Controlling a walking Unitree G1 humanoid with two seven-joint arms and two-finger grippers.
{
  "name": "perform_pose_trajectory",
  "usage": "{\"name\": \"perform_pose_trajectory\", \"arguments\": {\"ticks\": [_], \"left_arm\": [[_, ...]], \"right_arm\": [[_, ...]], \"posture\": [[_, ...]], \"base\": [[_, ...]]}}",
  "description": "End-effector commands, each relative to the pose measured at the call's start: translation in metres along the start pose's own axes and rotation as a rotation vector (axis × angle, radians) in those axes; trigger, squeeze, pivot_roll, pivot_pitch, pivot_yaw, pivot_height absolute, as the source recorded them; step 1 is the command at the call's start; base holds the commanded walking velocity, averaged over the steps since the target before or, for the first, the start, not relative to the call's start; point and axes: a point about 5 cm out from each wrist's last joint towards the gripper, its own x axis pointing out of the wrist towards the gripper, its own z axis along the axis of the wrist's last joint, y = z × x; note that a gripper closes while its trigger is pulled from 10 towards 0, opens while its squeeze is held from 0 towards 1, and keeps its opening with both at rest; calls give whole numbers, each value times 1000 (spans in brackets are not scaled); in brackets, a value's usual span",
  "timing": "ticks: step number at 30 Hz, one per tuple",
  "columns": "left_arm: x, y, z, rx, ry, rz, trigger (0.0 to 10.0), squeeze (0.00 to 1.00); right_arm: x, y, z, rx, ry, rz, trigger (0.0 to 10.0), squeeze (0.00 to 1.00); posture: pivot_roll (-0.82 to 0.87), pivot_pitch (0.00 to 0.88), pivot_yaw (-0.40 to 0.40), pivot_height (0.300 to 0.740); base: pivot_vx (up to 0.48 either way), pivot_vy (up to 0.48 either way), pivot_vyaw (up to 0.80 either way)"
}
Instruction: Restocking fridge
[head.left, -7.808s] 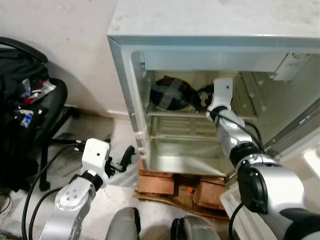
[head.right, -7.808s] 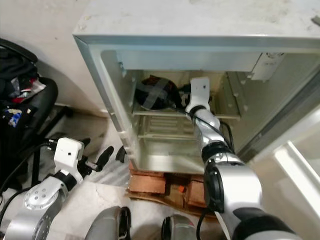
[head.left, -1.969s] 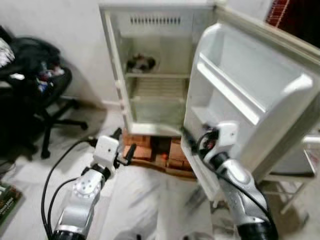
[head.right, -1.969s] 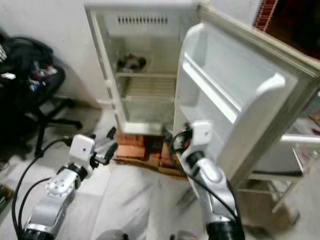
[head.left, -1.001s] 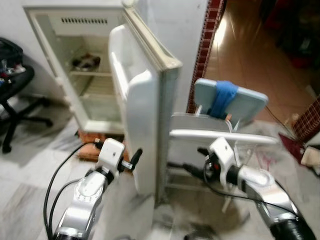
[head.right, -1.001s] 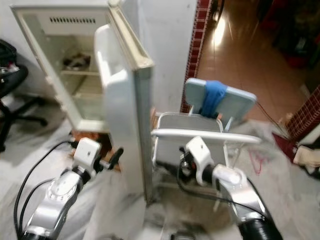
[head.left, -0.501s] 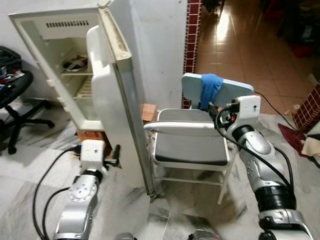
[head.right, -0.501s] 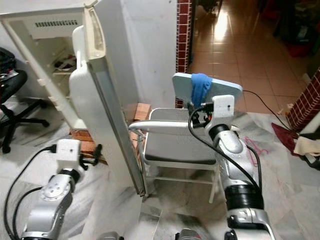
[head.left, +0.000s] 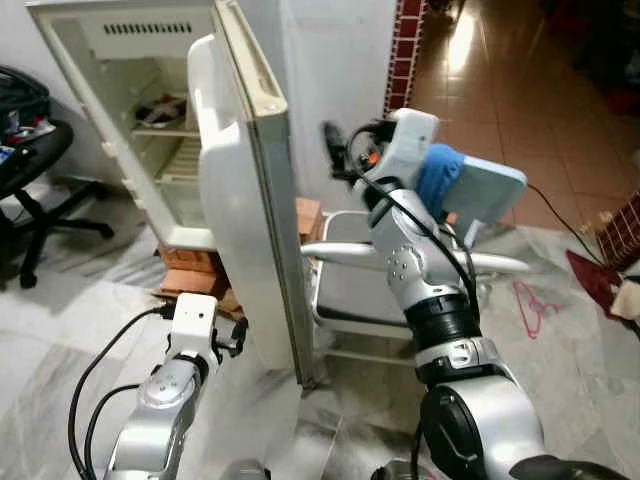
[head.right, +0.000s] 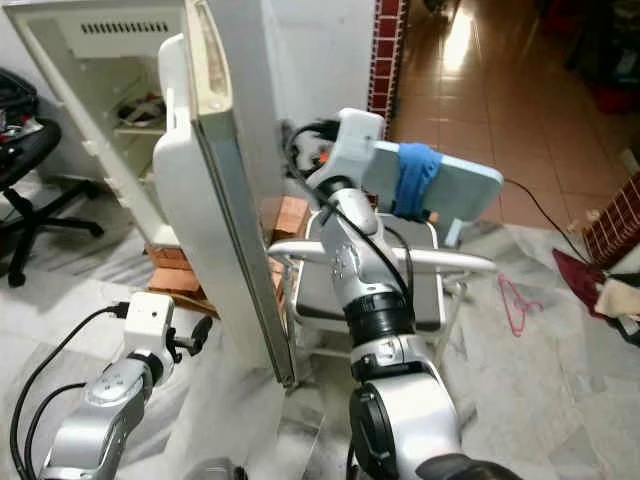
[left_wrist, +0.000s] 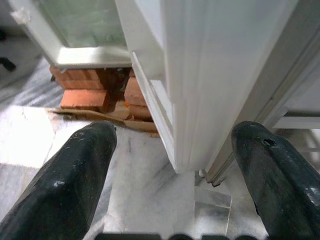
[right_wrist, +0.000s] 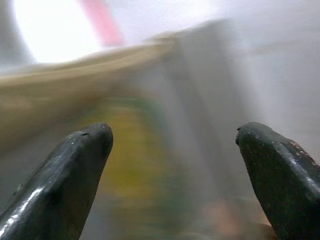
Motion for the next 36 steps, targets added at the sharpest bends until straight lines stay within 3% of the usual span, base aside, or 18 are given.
{"name": "perform_pose_trajectory", "arguments": {"ticks": [1, 2, 3, 7, 8, 10, 13, 14, 16, 21, 23, 25, 29, 36], "left_arm": [[0, 6, 4, -4, -7, 23, 10000, 0], [1, 7, 5, -7, -4, 28, 10000, 0], [3, 8, 6, -7, -2, 27, 10000, 0], [4, 7, 6, 4, 0, 11, 10000, 0], [5, 7, 6, 1, 1, 7, 10000, 0], [5, 8, 6, 0, 2, 5, 10000, 0], [7, 7, 8, 4, -1, -5, 10000, 0], [7, 7, 8, 4, -1, -5, 10000, 0], [7, 6, 9, 12, -8, -10, 10000, 0], [8, 8, 18, 49, -81, -6, 10000, 0], [8, 8, 19, 54, -90, -5, 10000, 0], [8, 10, 23, 92, -106, 6, 10000, 0], [7, 11, 25, 138, -122, 4, 10000, 0], [11, -4, 25, 199, -167, -64, 10000, 0]], "right_arm": [[5, 55, -5, 151, 2, 250, 10000, 0], [-14, 81, -13, 166, 77, 514, 10000, 0], [-25, 74, -26, 112, 121, 526, 10000, 0], [-29, 44, -41, 78, 167, 398, 10000, 0], [-32, 28, -46, 26, 187, 332, 10000, 0], [-34, 22, -48, 10, 195, 306, 10000, 0], [-46, -23, -52, -116, 208, 72, 10000, 0], [-46, -23, -52, -116, 208, 72, 10000, 0], [-61, -46, -49, -148, 215, -43, 10000, 0], [-93, -84, -46, -228, 210, -214, 10000, 0], [-97, -87, -46, -230, 209, -231, 10000, 0], [-113, -97, -45, -257, 178, -292, 10000, 0], [-125, -99, -46, -317, 167, -325, 10000, 0], [-140, -97, -62, -318, 191, -370, 10000, 0]], "posture": [[96, 0, 31, 740], [90, 0, 33, 740], [86, 0, 36, 740], [80, 0, 45, 740], [73, 0, 50, 740], [73, 0, 50, 740], [60, 0, 58, 740], [60, 0, 58, 740], [57, 0, 56, 740], [53, 0, 56, 740], [53, 0, 56, 740], [48, 0, 61, 740], [30, 0, 71, 740], [23, 0, 62, 740]], "base": [[0, 0, 0], [0, 0, 0], [0, 0, 0], [0, 0, 0], [0, 0, 0], [0, 0, 0], [0, 0, 0], [0, 0, 0], [0, 0, 0], [0, 0, 0], [0, 0, 0], [0, 0, 0], [0, 85, 0], [0, 443, 0]]}}
